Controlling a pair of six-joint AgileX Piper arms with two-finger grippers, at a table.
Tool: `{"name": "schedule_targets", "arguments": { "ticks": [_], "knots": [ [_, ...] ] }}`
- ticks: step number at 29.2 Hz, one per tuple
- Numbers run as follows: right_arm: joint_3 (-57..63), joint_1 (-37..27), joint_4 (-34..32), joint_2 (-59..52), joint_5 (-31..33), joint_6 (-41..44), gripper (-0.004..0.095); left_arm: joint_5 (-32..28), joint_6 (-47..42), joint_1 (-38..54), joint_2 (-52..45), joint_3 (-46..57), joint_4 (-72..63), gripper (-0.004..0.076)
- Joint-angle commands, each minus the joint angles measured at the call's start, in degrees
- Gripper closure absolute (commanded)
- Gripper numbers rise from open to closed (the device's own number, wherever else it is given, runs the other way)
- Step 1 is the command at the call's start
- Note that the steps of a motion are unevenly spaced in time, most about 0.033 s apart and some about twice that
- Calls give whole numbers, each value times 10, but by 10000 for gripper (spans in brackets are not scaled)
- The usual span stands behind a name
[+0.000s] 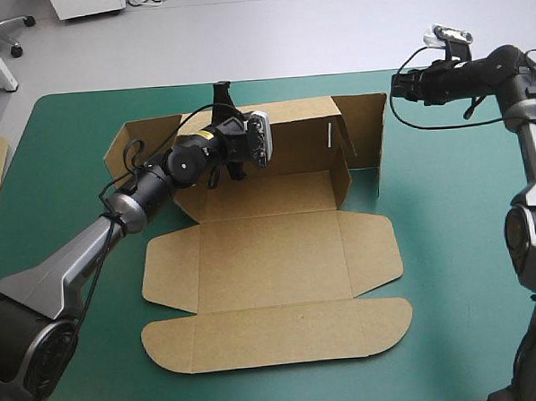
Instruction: Fold the box
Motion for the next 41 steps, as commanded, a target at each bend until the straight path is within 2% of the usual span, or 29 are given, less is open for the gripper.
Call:
{"name": "schedule_targets", "arguments": {
  "ticks": [1, 7, 18, 24, 32, 34, 41],
  "knots": [
    [-62, 8, 24, 9, 6, 6, 509, -11, 2, -10, -27, -10, -18, 738],
    [-97, 28, 48, 35, 30, 3, 509, -28, 40, -10, -25, -10, -18, 738],
    [-97, 28, 121, 34, 152, -35, 509, -22, 39, -10, -19, -10, -23, 738],
    [-94, 28, 131, 17, 193, -50, 564, -24, 37, -9, -19, -10, -23, 738],
    [-74, 29, 149, -31, 193, -81, 565, -24, 32, -9, -19, -10, -23, 738],
    [-41, 29, 158, -46, 191, -98, 568, -24, 29, -9, -19, -10, -22, 738],
    [115, 29, 186, -106, 119, -174, 573, -22, 26, -9, -19, -10, -22, 738]
  ]
}}
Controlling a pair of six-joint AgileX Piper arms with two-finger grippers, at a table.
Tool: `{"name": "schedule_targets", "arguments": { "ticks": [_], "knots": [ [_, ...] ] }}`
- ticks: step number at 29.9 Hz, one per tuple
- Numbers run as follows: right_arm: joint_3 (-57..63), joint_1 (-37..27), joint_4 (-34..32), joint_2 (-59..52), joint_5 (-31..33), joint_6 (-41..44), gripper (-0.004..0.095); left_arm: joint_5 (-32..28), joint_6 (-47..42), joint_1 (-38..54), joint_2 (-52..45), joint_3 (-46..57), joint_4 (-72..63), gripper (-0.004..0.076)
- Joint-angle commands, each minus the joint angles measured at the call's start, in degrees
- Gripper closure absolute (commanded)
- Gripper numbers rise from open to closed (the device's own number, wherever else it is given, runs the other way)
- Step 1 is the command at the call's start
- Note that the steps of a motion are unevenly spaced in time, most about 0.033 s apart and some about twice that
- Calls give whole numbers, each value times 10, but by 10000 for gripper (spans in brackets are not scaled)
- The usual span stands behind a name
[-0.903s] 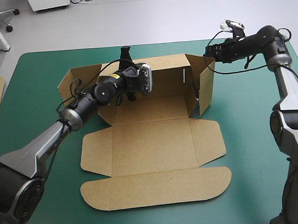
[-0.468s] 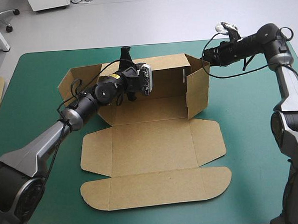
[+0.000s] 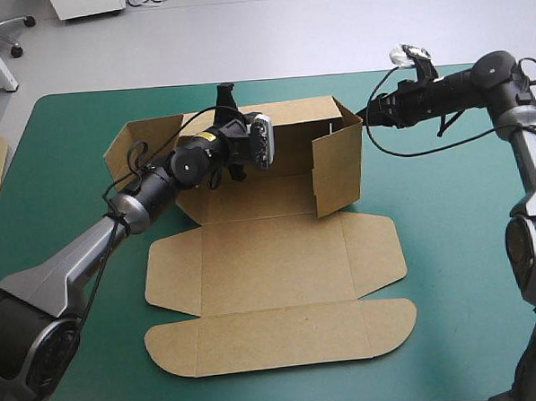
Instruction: Fold the box
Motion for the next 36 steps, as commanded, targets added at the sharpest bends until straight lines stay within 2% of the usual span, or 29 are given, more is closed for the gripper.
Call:
{"name": "schedule_targets", "arguments": {
  "ticks": [1, 7, 14, 22, 28, 36],
  "knots": [
    [55, 0, 52, -63, -42, -52, 574, -6, -10, -5, -24, -15, -10, 738],
    [192, 0, 169, -116, -101, -207, 597, -6, -26, -5, -24, -15, -11, 738],
    [289, 7, 238, -149, -128, -351, 603, -5, -26, -5, -24, -15, -11, 738],
    [295, 51, 195, -155, -146, -367, 603, -3, -25, -5, -24, -15, -11, 738],
    [297, 56, 159, -167, -139, -357, 603, -3, -25, -5, -24, -15, -11, 738],
    [297, 58, 155, -175, -198, -391, 589, -3, -25, -5, -24, -15, -14, 738]
  ]
}}
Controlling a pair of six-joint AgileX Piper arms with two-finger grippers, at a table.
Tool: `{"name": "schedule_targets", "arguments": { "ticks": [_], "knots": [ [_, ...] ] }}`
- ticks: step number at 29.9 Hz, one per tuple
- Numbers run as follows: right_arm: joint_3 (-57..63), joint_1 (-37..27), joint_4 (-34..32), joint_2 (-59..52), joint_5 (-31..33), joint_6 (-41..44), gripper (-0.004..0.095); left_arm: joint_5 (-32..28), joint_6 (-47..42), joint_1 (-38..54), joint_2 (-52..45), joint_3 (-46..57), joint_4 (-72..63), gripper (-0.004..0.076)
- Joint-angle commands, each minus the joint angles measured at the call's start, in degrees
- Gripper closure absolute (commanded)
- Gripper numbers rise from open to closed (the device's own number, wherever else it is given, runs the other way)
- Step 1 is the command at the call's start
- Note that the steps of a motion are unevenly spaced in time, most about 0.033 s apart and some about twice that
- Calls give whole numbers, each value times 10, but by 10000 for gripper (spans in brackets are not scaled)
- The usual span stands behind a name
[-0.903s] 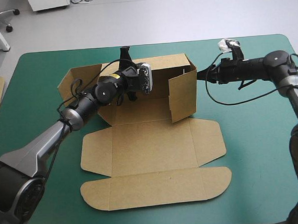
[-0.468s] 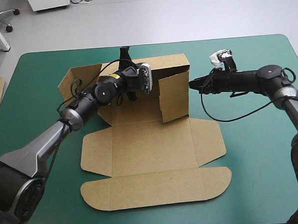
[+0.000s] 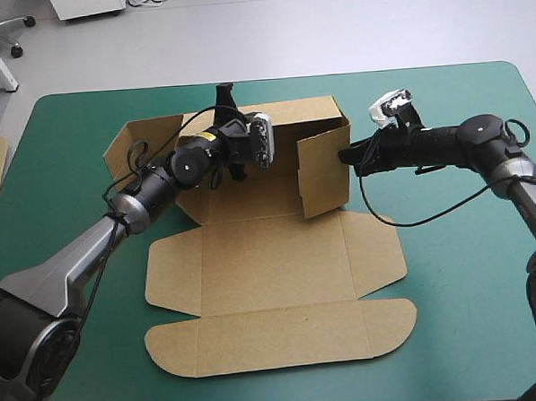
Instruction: Fold the box
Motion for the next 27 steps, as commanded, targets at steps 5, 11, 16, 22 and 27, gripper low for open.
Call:
{"name": "schedule_targets", "arguments": {
  "ticks": [5, 11, 16, 22, 27],
  "knots": [
    [-14, 23, 36, -26, -60, -58, 468, 4, -13, -6, -24, -15, -16, 738],
    [-14, 30, 32, -26, -46, -41, 435, 5, -13, -6, -24, -15, -15, 738],
    [-14, 30, 27, -26, -43, -38, 424, 5, -8, -6, -24, -15, -15, 738],
    [-17, 30, 11, -26, -43, -38, 300, 5, -8, -6, -24, -15, -15, 738],
    [-17, 30, 10, -26, -39, -38, 272, 0, -11, -6, -24, -15, -16, 738]
  ]
}}
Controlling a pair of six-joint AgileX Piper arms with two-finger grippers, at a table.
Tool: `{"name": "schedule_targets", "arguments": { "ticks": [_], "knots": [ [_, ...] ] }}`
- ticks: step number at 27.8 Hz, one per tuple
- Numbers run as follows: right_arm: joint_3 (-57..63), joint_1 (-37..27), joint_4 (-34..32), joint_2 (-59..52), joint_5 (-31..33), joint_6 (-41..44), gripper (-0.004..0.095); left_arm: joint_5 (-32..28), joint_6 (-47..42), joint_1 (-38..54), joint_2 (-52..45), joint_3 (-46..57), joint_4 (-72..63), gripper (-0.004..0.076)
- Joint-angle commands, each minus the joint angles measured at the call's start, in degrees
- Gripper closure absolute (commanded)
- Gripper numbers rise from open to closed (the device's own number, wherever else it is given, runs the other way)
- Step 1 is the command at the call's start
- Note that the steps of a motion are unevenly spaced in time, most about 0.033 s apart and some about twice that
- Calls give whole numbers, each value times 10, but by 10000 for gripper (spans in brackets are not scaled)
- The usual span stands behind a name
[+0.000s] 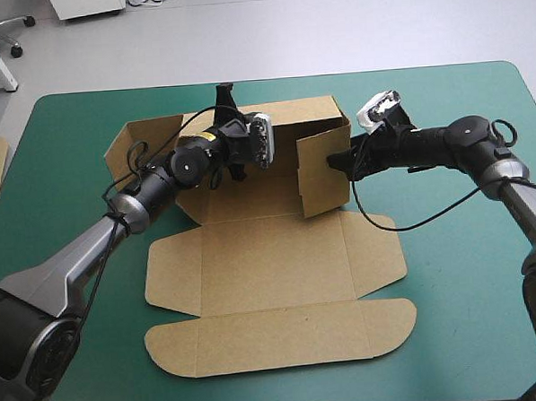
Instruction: Fold the box
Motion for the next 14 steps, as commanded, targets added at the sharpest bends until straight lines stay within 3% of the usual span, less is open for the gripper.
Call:
{"name": "schedule_targets", "arguments": {
  "ticks": [1, 9, 14],
  "knots": [
    [-17, 2, 23, -26, 4, -3, 272, -11, -18, -6, -24, -15, -19, 738],
    [-29, 2, 24, -26, -27, 0, 273, -35, -4, -19, -20, -16, -55, 738],
    [-30, 3, 26, -26, -30, 16, 275, -89, 22, -35, -8, -16, -60, 738]
  ]
}}
